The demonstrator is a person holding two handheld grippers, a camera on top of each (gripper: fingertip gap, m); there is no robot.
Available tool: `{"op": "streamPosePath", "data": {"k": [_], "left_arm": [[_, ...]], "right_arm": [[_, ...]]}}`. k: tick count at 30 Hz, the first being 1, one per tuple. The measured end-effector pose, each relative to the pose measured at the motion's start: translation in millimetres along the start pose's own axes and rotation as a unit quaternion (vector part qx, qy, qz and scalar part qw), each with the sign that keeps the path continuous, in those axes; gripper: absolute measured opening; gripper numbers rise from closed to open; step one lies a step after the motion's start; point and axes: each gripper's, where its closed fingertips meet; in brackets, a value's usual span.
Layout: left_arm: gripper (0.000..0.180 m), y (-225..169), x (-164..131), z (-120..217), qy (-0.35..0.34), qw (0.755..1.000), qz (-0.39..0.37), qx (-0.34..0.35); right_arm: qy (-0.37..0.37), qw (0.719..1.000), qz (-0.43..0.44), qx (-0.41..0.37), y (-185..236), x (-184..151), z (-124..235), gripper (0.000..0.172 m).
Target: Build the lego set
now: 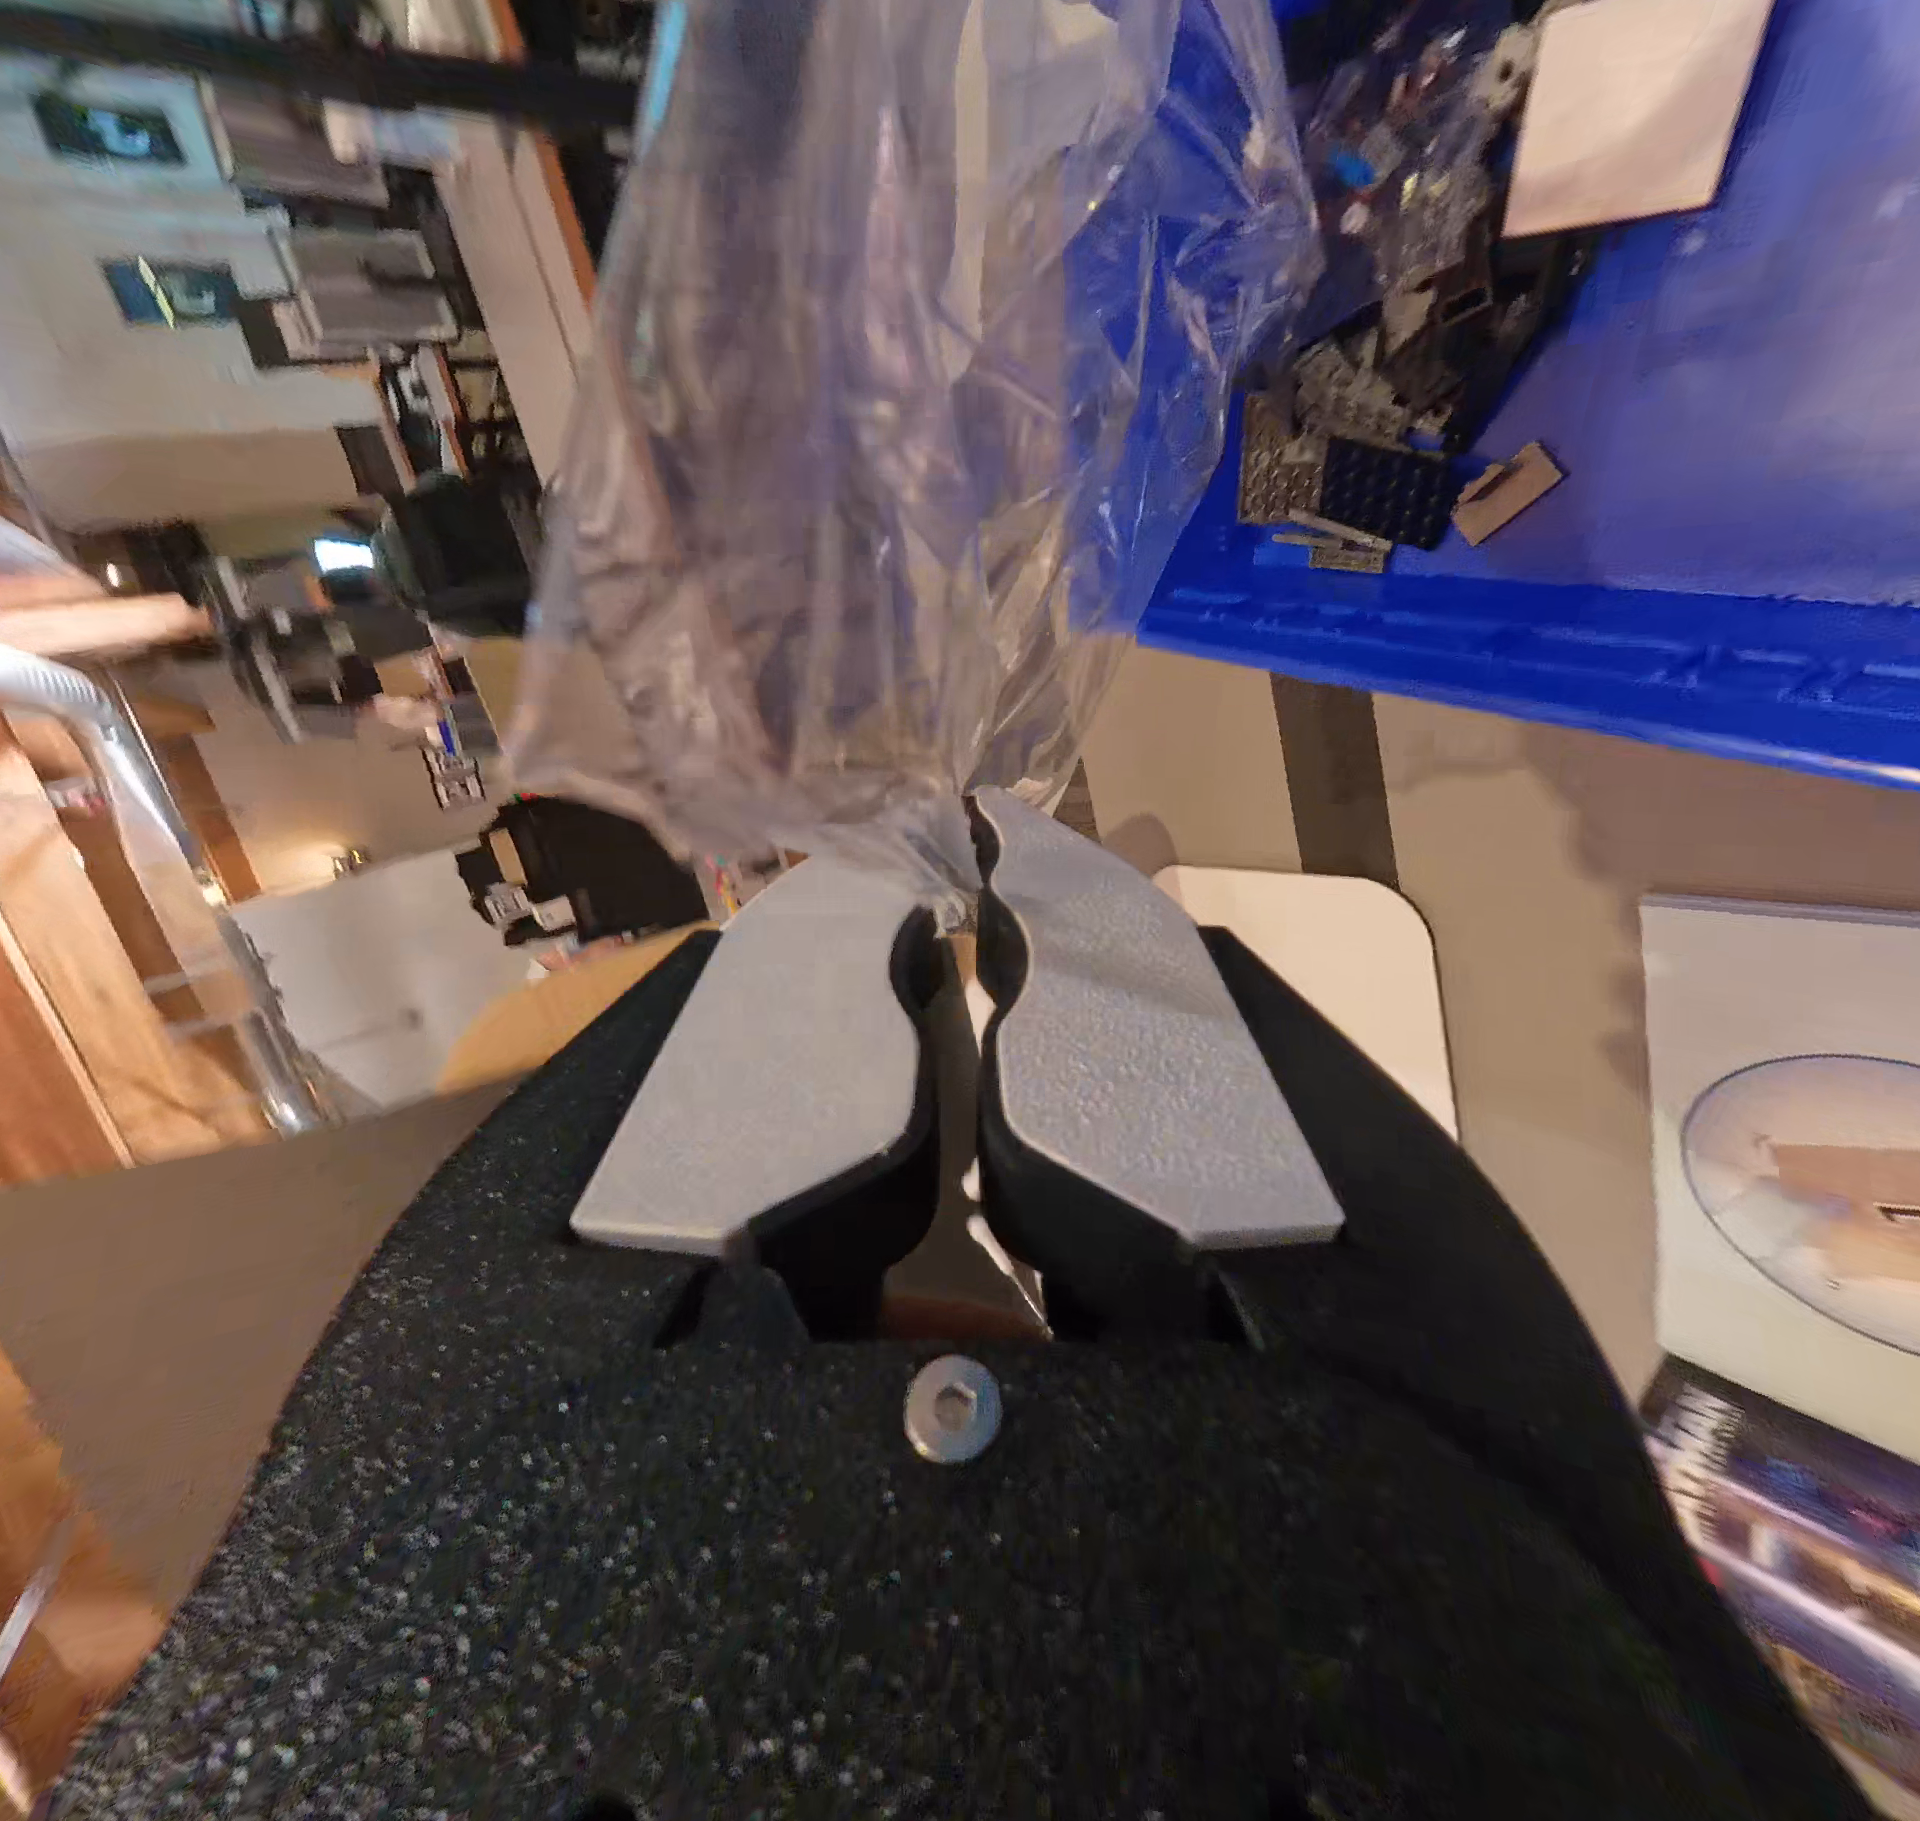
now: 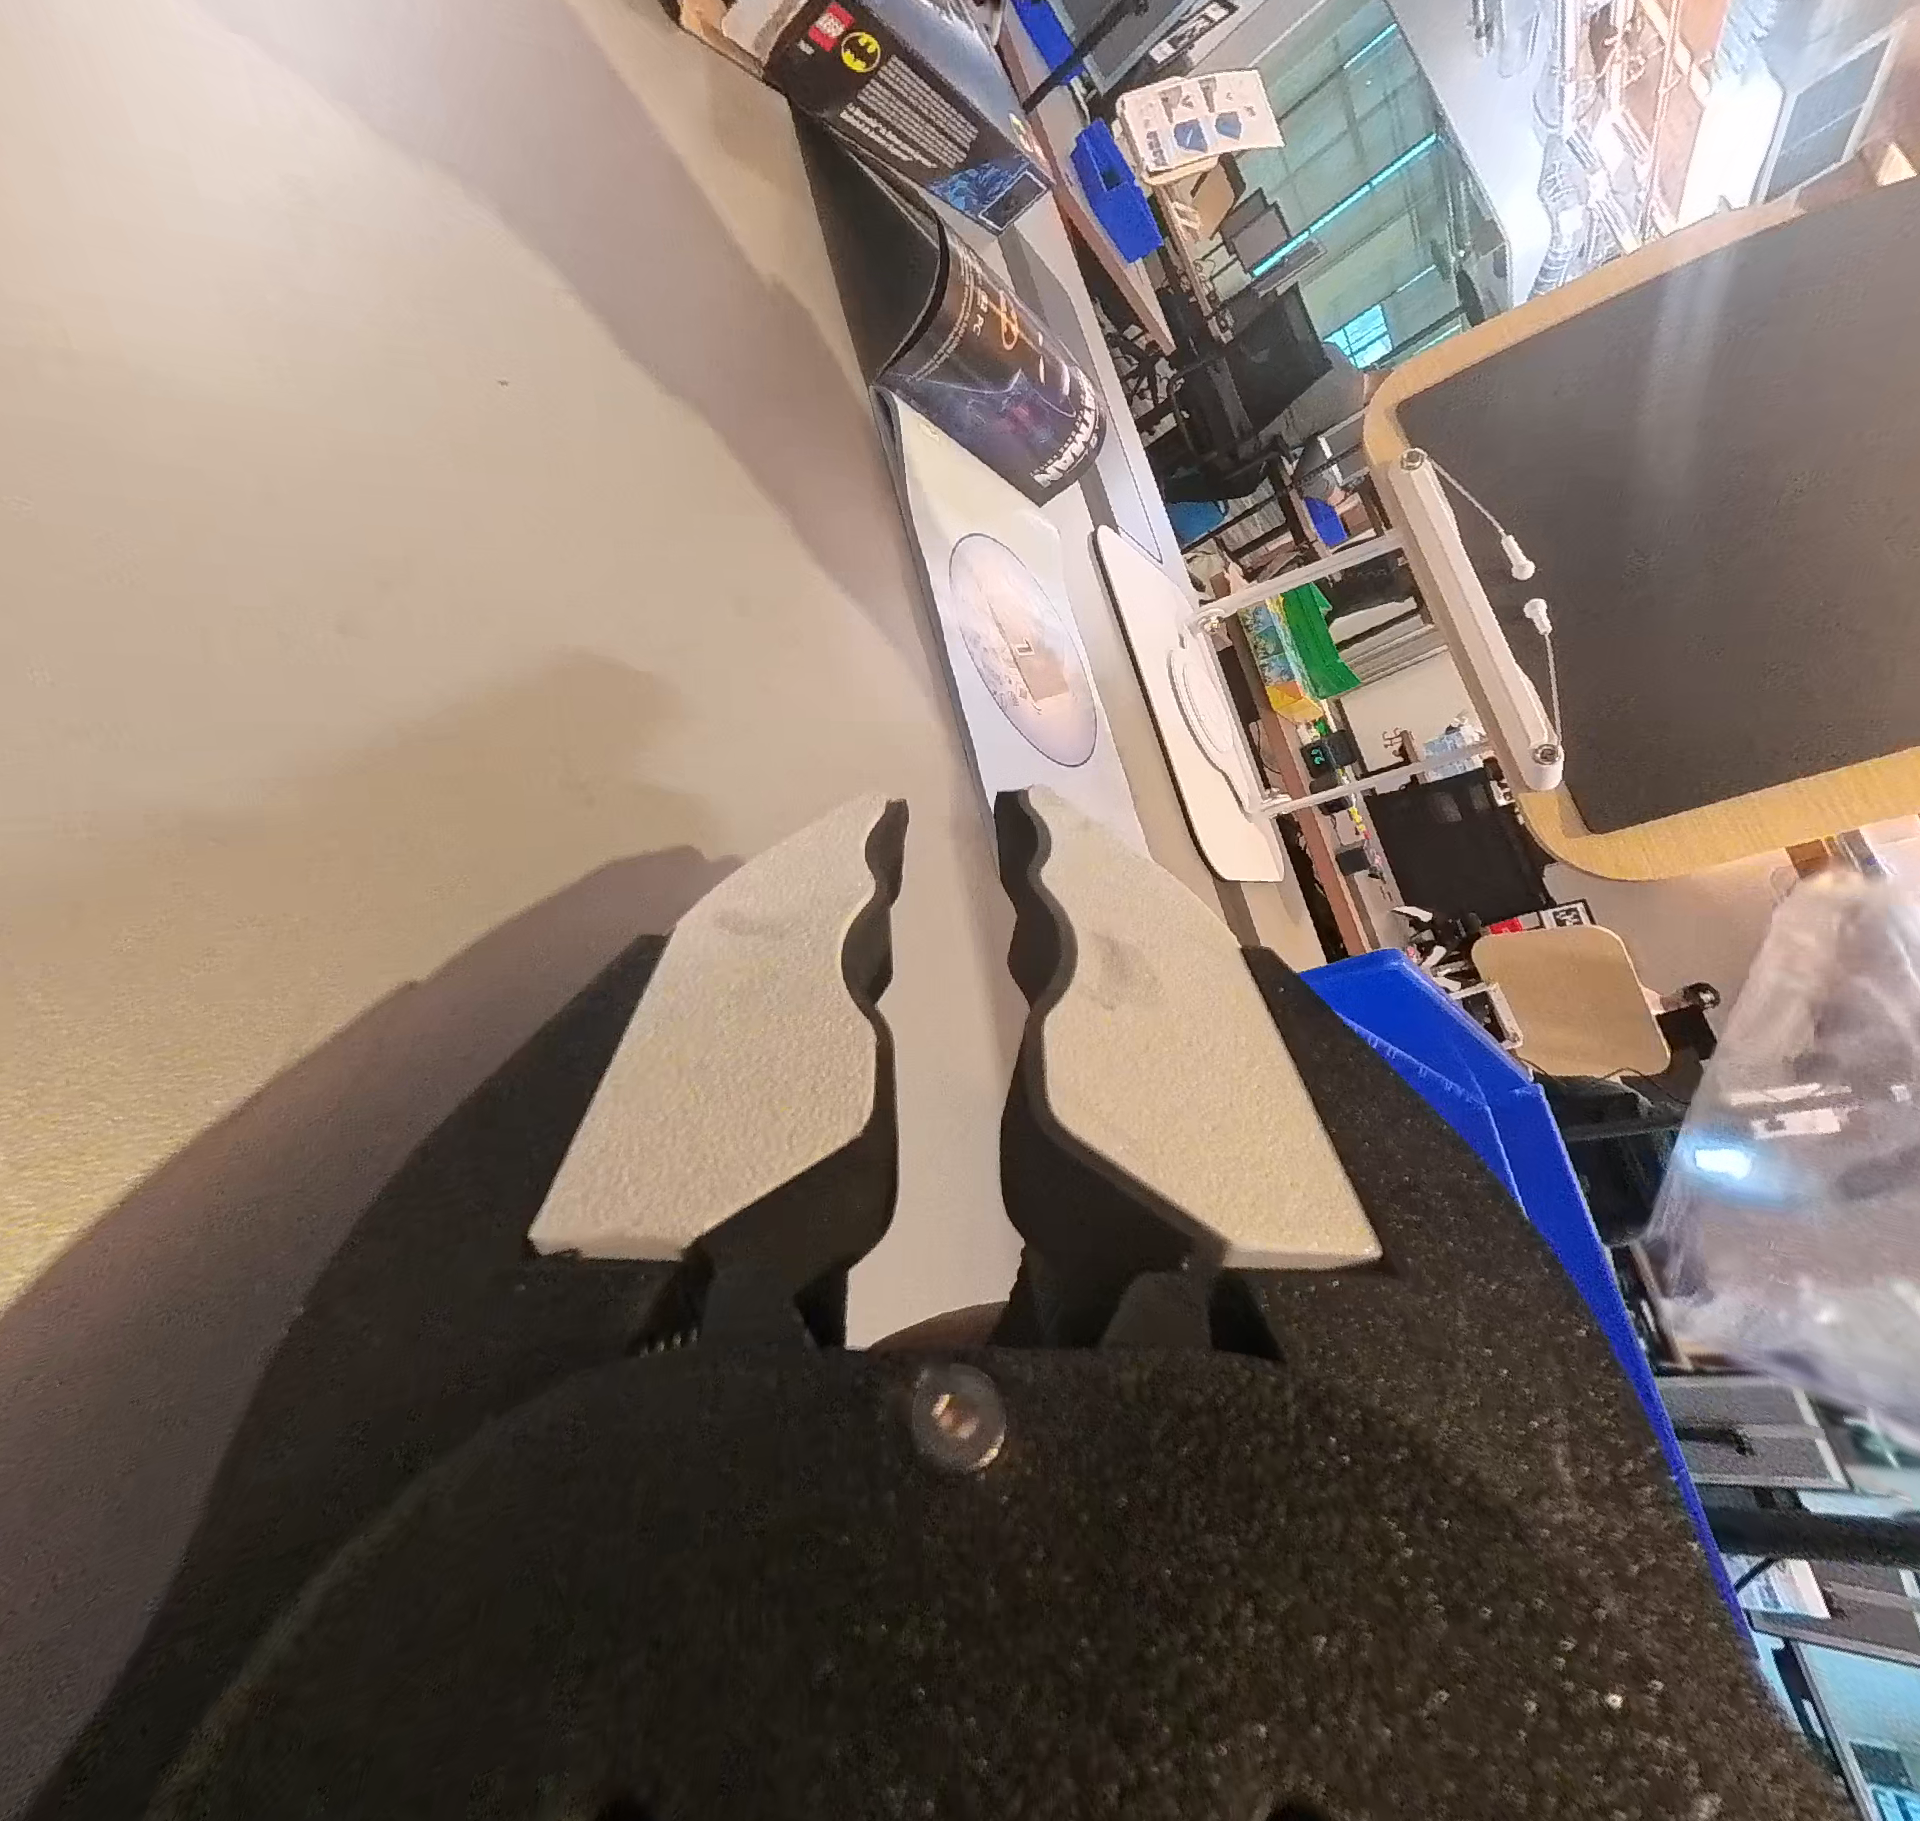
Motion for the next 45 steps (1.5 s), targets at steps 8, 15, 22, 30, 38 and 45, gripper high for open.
{"op": "streamPosePath", "data": {"k": [8, 15, 22, 30, 38, 45], "left_arm": [[0.000, -12, -104, 45, 0.076, 0.982, 0.157, 0.077], [0.000, -88, -168, 17, 0.170, 0.965, 0.194, 0.048], [0.000, -126, -194, -37, 0.236, 0.945, 0.201, 0.109], [0.001, -148, -158, -86, 0.258, 0.947, 0.108, 0.160], [0.024, -197, -142, -111, 0.196, 0.977, 0.062, 0.054], [0.045, -218, -134, -105, 0.127, 0.981, 0.147, -0.025]], "right_arm": [[0.001, 1.000, 0.000, 0.004, 3, 0, -1, 0.018], [0.004, 1.000, -0.004, 0.007, 4, -1, -1, 0.018], [0.008, 1.000, -0.004, 0.007, 4, -3, 0, 0.018], [0.008, 1.000, -0.005, 0.011, 5, -3, 1, 0.018], [0.007, 1.000, -0.003, 0.010, 5, -3, 3, 0.018], [0.011, 1.000, -0.003, 0.013, 7, -4, 3, 0.018]]}}
Point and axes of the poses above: each gripper's, where its closed fingertips meet, z back along the fingers, x out of its top, y = z × x across the jaws, and after that the axes turned 2 degrees about -z, right-handed
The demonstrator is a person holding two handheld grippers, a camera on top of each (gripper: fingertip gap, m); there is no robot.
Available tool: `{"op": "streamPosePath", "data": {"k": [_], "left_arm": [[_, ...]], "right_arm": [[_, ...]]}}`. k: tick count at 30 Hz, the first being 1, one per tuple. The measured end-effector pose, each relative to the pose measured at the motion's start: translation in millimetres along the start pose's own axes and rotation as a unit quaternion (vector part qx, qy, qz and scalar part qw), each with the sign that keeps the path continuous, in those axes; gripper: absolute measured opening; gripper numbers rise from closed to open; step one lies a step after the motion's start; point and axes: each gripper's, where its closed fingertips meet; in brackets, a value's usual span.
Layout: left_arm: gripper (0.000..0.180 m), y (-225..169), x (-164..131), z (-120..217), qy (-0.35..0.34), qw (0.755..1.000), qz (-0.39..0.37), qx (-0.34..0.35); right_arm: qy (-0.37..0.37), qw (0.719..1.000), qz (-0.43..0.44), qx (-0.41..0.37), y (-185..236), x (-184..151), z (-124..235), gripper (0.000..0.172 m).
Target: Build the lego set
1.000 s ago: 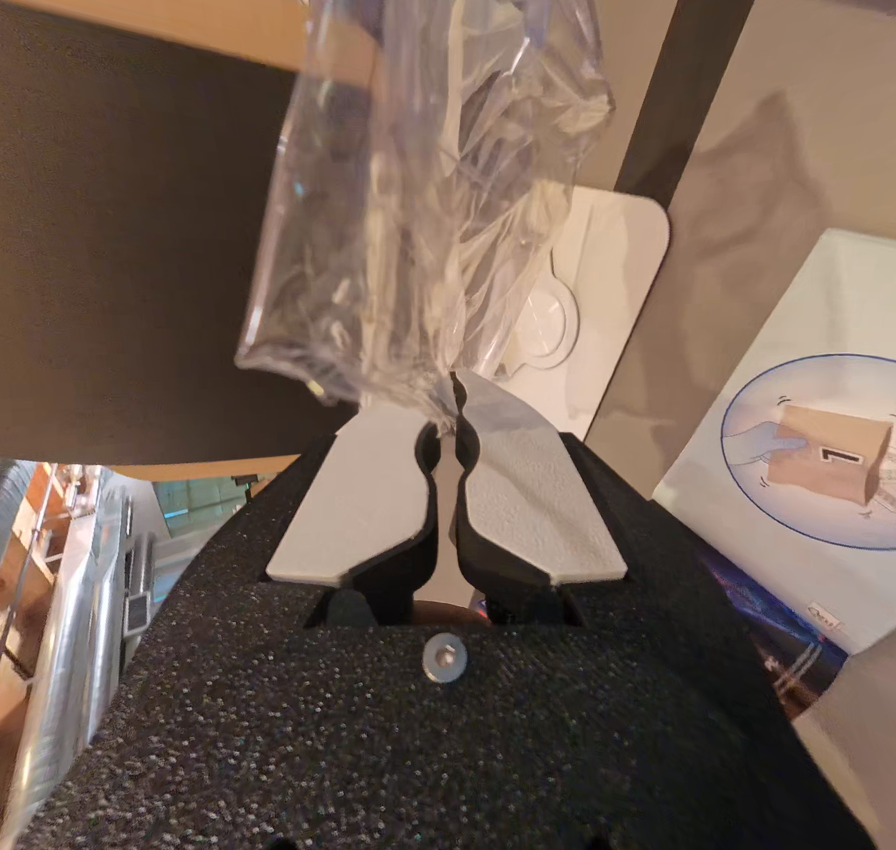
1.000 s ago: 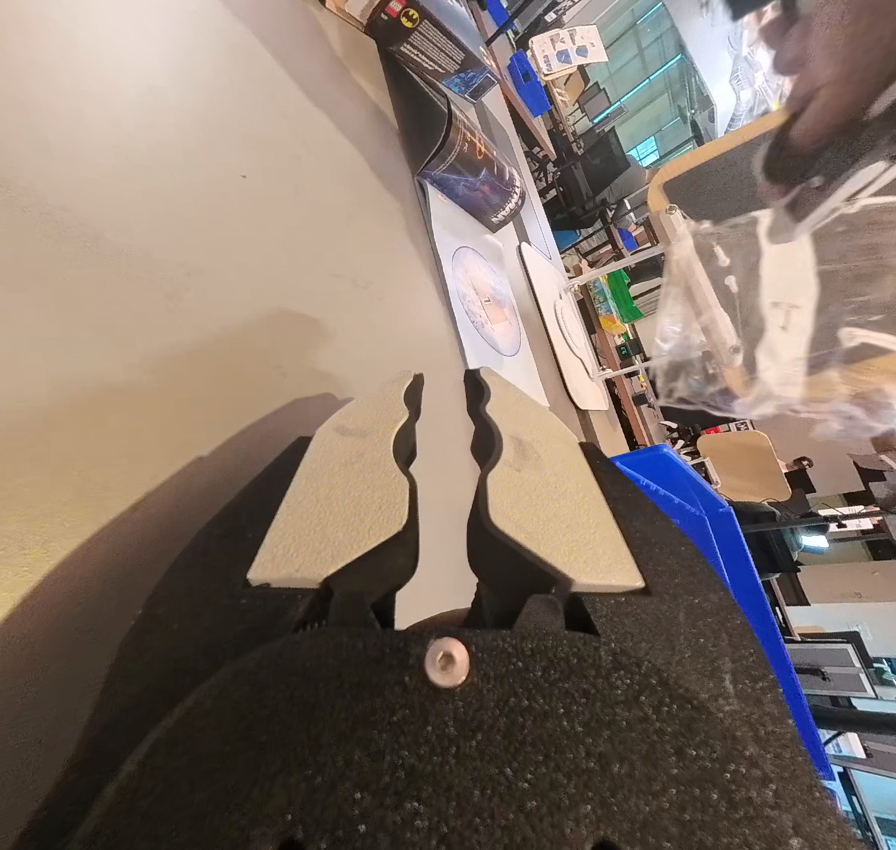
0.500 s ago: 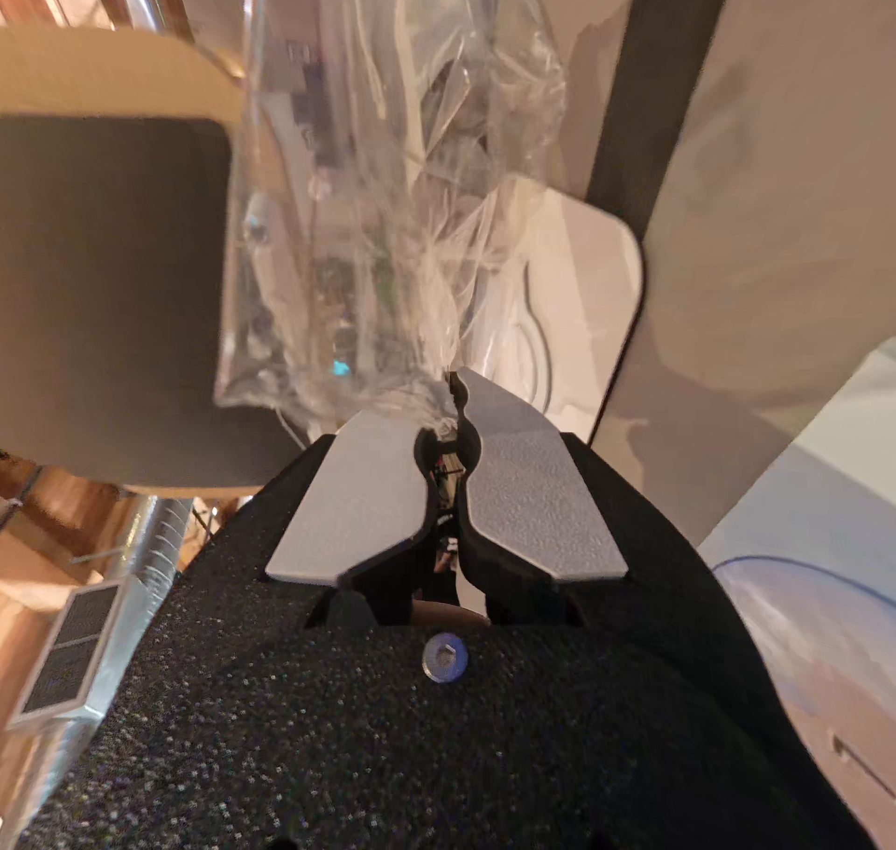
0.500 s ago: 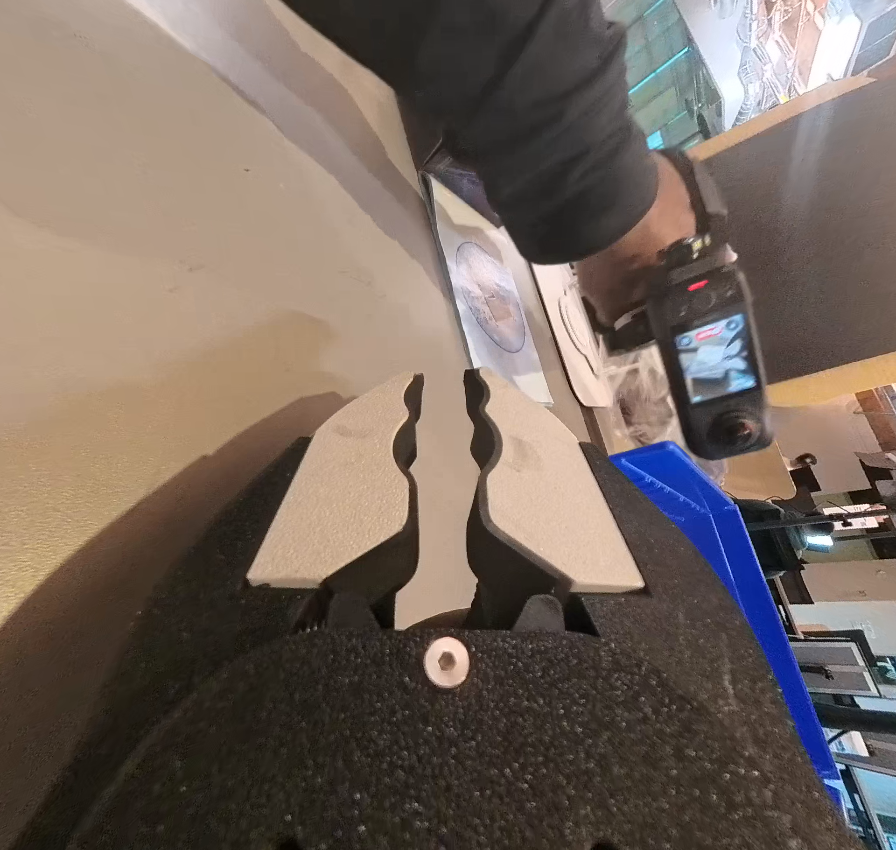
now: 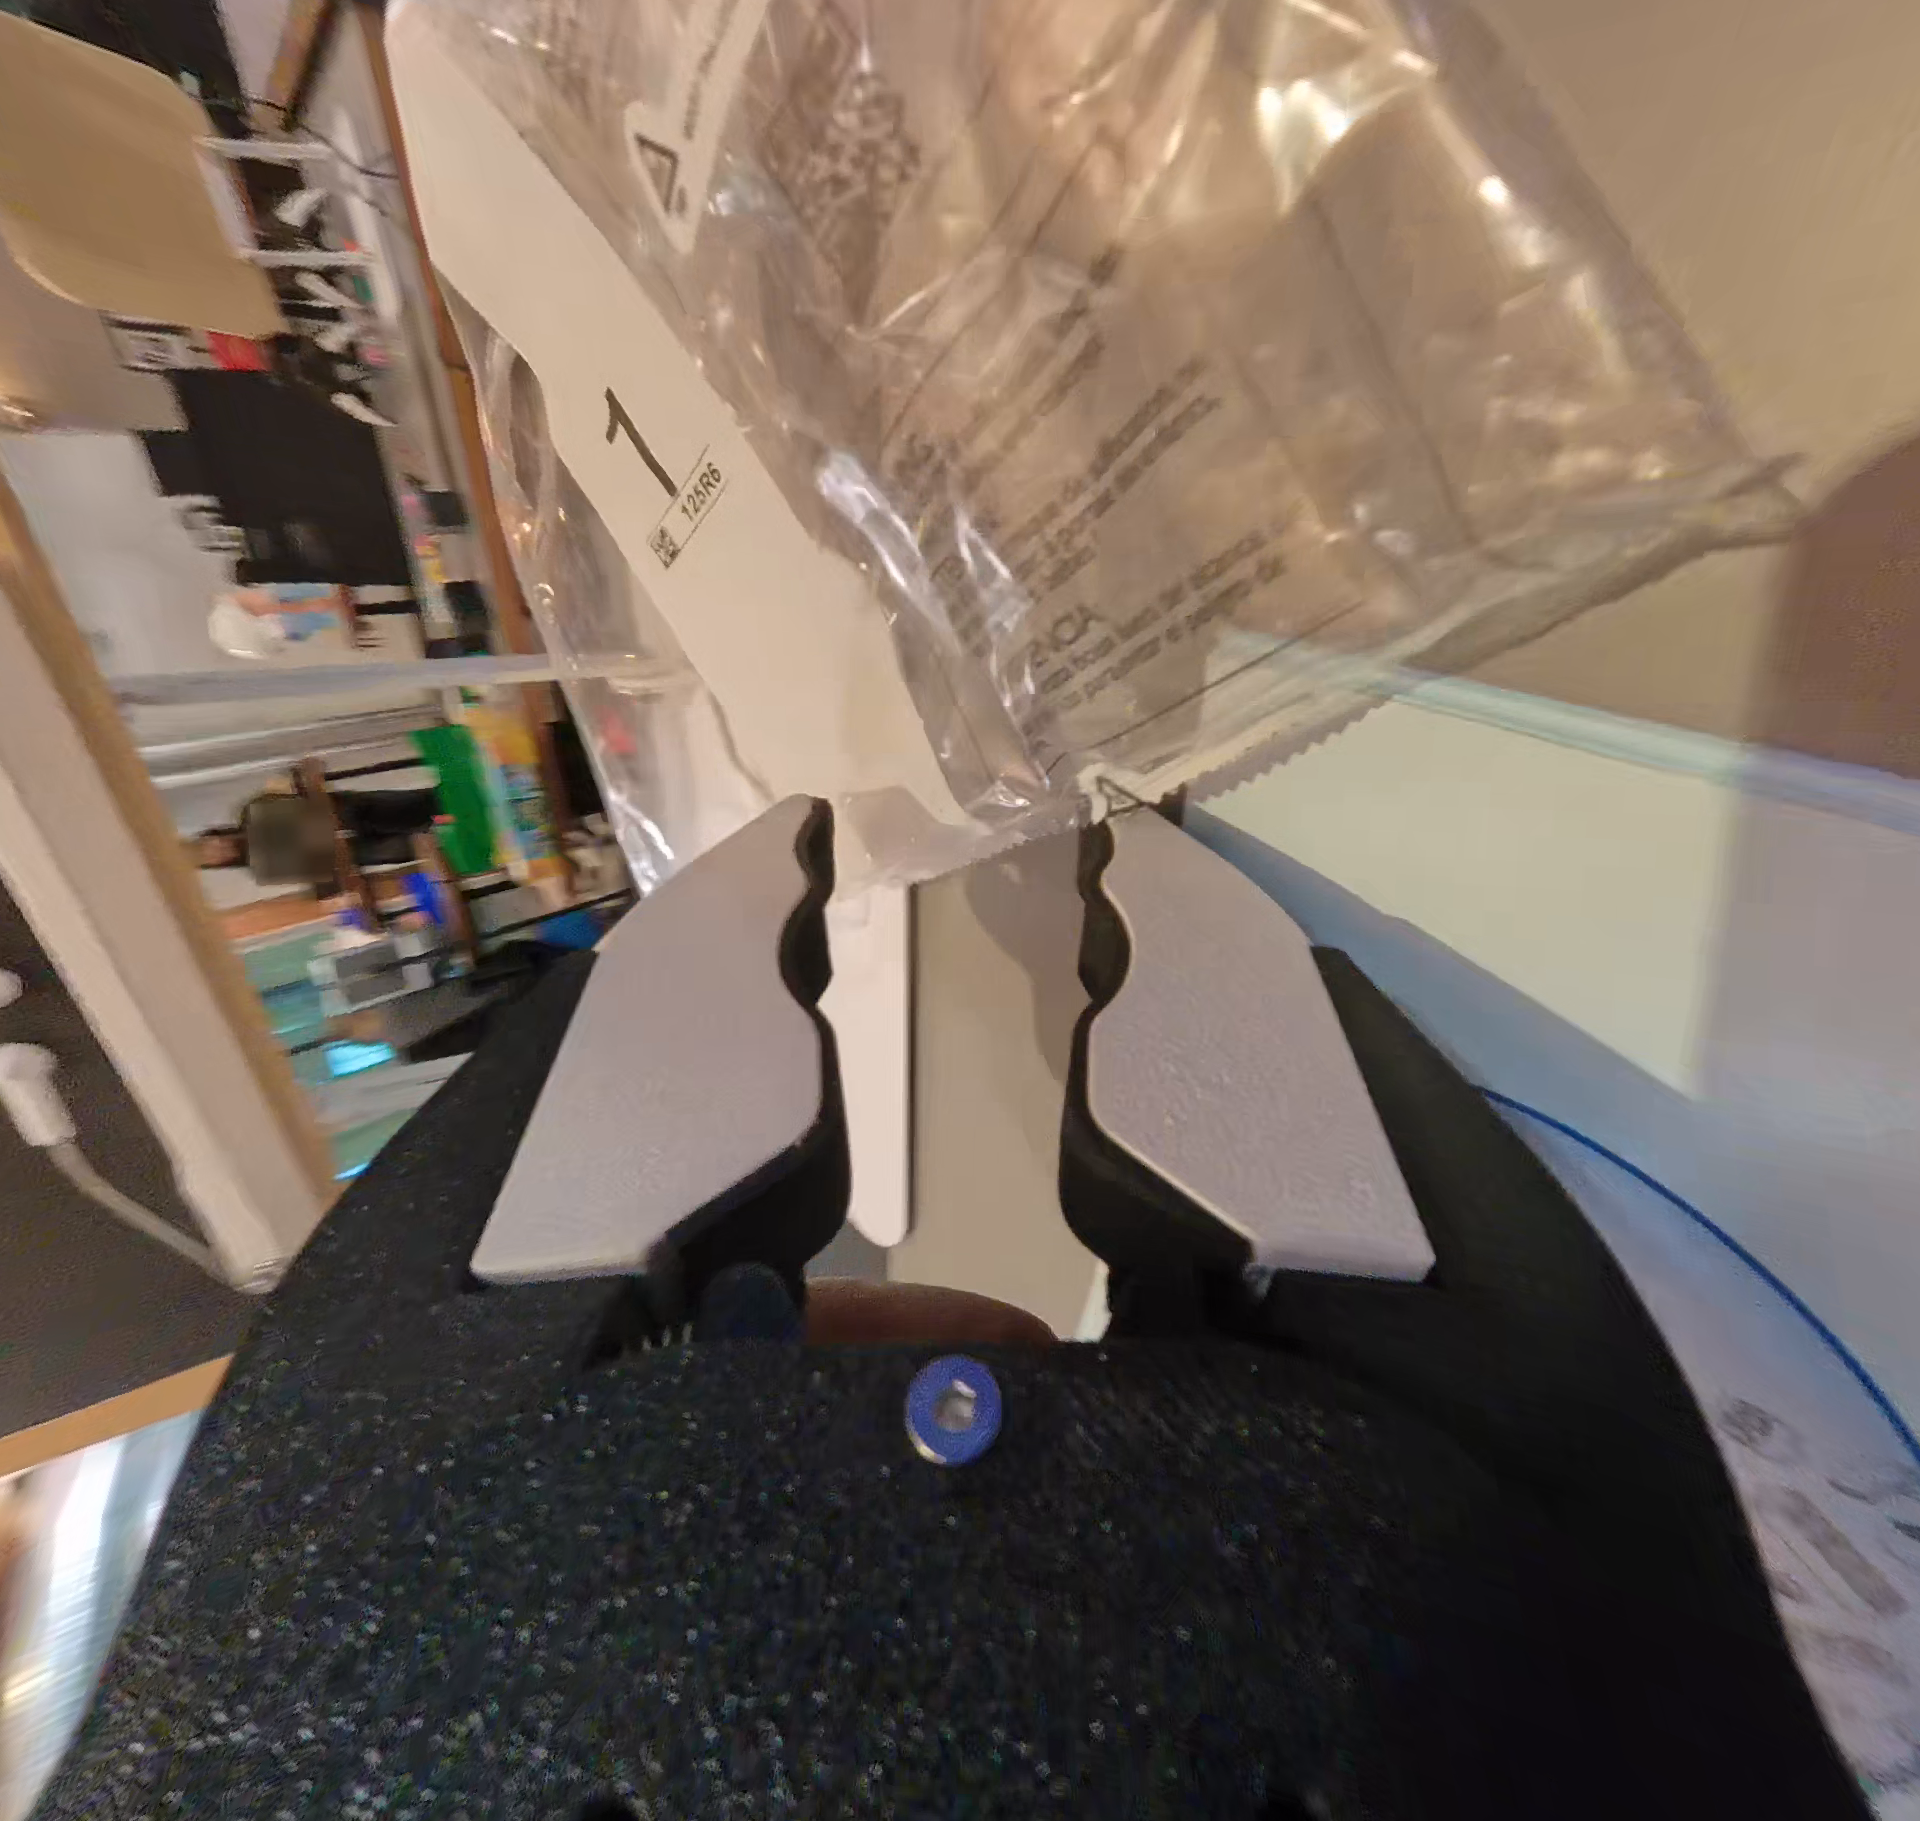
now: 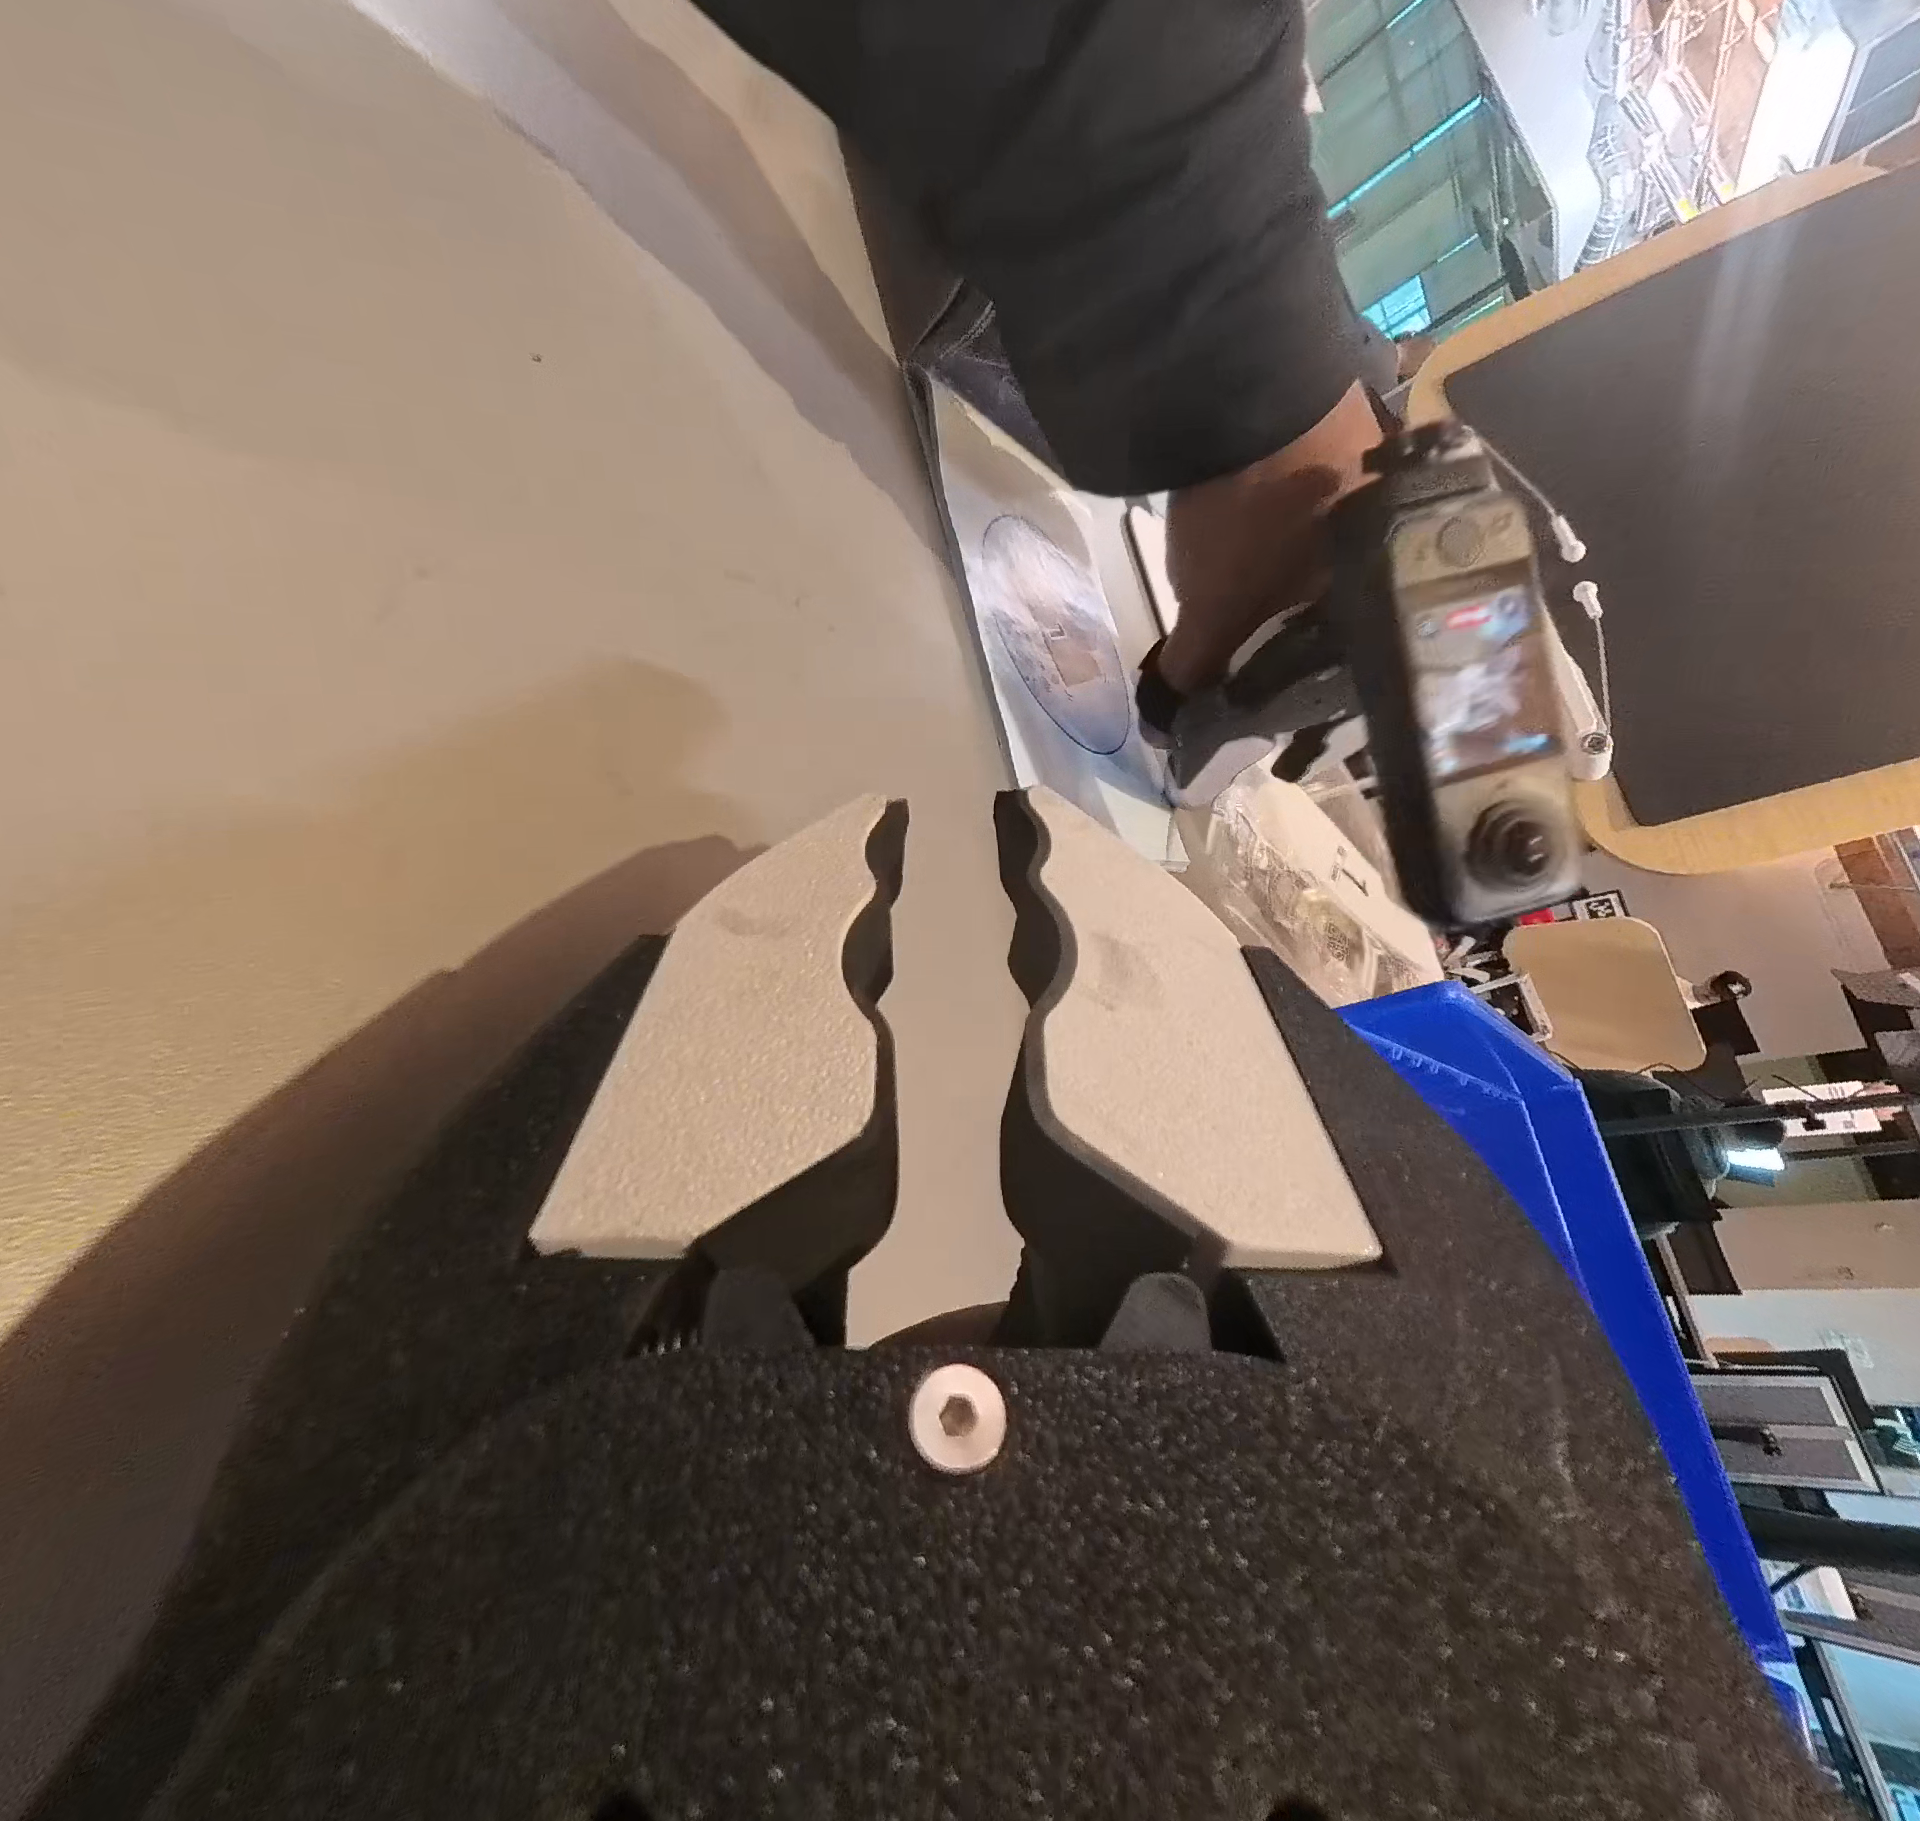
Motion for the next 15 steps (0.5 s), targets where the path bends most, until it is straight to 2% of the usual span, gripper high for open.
{"op": "streamPosePath", "data": {"k": [3, 9, 11, 13, 15], "left_arm": [[0.058, 0, 0, 8, -0.021, 0.996, 0.073, -0.051], [0.058, 34, -9, 46, -0.052, 0.983, 0.160, -0.081], [0.058, 46, -7, 64, -0.064, 0.980, 0.166, -0.091], [0.056, 61, 14, 84, -0.108, 0.978, 0.158, -0.079], [0.055, 64, 49, 102, -0.158, 0.974, 0.136, -0.088]], "right_arm": [[0.002, 1.000, -0.001, 0.002, 0, -1, 0, 0.018], [0.012, 1.000, -0.004, 0.006, 1, -6, -1, 0.018], [0.014, 1.000, -0.003, 0.008, 2, -7, -1, 0.018], [0.016, 1.000, -0.002, 0.010, 4, -7, -1, 0.018], [0.016, 1.000, -0.001, 0.012, 5, -6, -2, 0.018]]}}
Point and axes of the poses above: each gripper's, where its closed fingertips meet, z back along the fingers, x out of its top, y = z × x across the jaws, and after that the axes turned 2 degrees about -z, right-handed
